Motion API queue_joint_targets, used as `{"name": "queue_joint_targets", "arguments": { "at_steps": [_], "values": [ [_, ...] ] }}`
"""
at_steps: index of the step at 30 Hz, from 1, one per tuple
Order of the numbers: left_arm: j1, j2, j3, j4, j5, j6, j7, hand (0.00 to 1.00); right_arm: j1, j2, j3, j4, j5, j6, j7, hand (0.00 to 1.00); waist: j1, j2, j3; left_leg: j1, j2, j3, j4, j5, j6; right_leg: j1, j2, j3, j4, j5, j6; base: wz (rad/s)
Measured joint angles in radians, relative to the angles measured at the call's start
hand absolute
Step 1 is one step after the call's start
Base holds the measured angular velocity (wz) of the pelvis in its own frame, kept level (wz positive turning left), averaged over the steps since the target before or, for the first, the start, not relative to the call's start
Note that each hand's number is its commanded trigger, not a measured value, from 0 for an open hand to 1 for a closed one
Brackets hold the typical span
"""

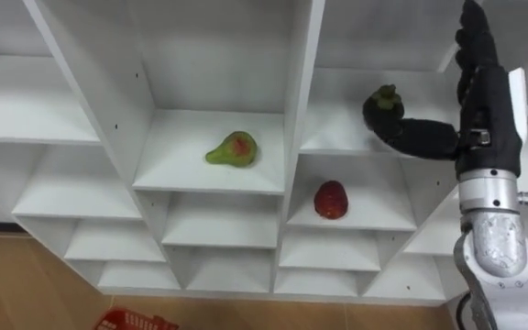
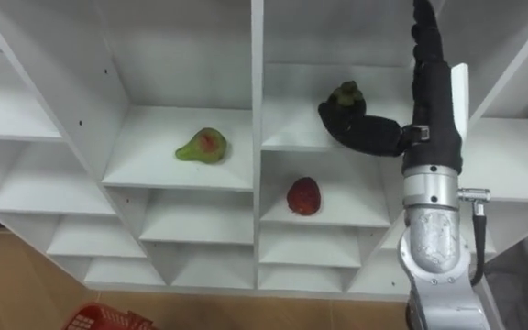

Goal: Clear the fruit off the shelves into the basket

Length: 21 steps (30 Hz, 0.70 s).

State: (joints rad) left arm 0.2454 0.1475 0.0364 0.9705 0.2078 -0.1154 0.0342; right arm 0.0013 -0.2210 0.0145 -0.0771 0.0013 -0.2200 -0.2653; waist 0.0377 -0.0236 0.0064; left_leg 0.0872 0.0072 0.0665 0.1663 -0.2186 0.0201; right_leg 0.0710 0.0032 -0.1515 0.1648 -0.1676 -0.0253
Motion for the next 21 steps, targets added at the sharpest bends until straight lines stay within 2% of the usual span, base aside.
{"name": "queue_joint_targets", "arguments": {
  "at_steps": [8,12,21],
  "values": [
    [0.004,0.0,0.0,-0.006,0.002,0.007,0.003,1.0,-0.001,-0.002,0.001,0.001,-0.007,0.002,0.009,0.0,0.004,-0.009,0.0055,-0.004,-0.001,0.0,0.001,0.0,0.0,-0.001,-0.001,-0.002,0.0,0.0,0.0,0.0],
    [0.004,0.0,-0.001,-0.01,0.001,0.018,-0.005,1.0,-0.007,-0.013,0.002,0.031,-0.007,0.004,0.032,0.0,0.007,-0.011,0.0046,-0.005,-0.002,-0.002,0.001,0.0,0.0,-0.001,-0.001,-0.001,-0.001,0.0,0.0,0.0],
    [0.023,-0.001,0.0,-0.048,0.039,0.033,-0.029,1.0,-0.01,-0.014,0.002,0.078,-0.016,0.038,0.042,0.0,0.025,0.0,0.001,0.004,-0.002,-0.022,0.002,0.001,0.0,0.005,-0.003,-0.016,0.001,0.0,0.0,0.03]
  ]
}}
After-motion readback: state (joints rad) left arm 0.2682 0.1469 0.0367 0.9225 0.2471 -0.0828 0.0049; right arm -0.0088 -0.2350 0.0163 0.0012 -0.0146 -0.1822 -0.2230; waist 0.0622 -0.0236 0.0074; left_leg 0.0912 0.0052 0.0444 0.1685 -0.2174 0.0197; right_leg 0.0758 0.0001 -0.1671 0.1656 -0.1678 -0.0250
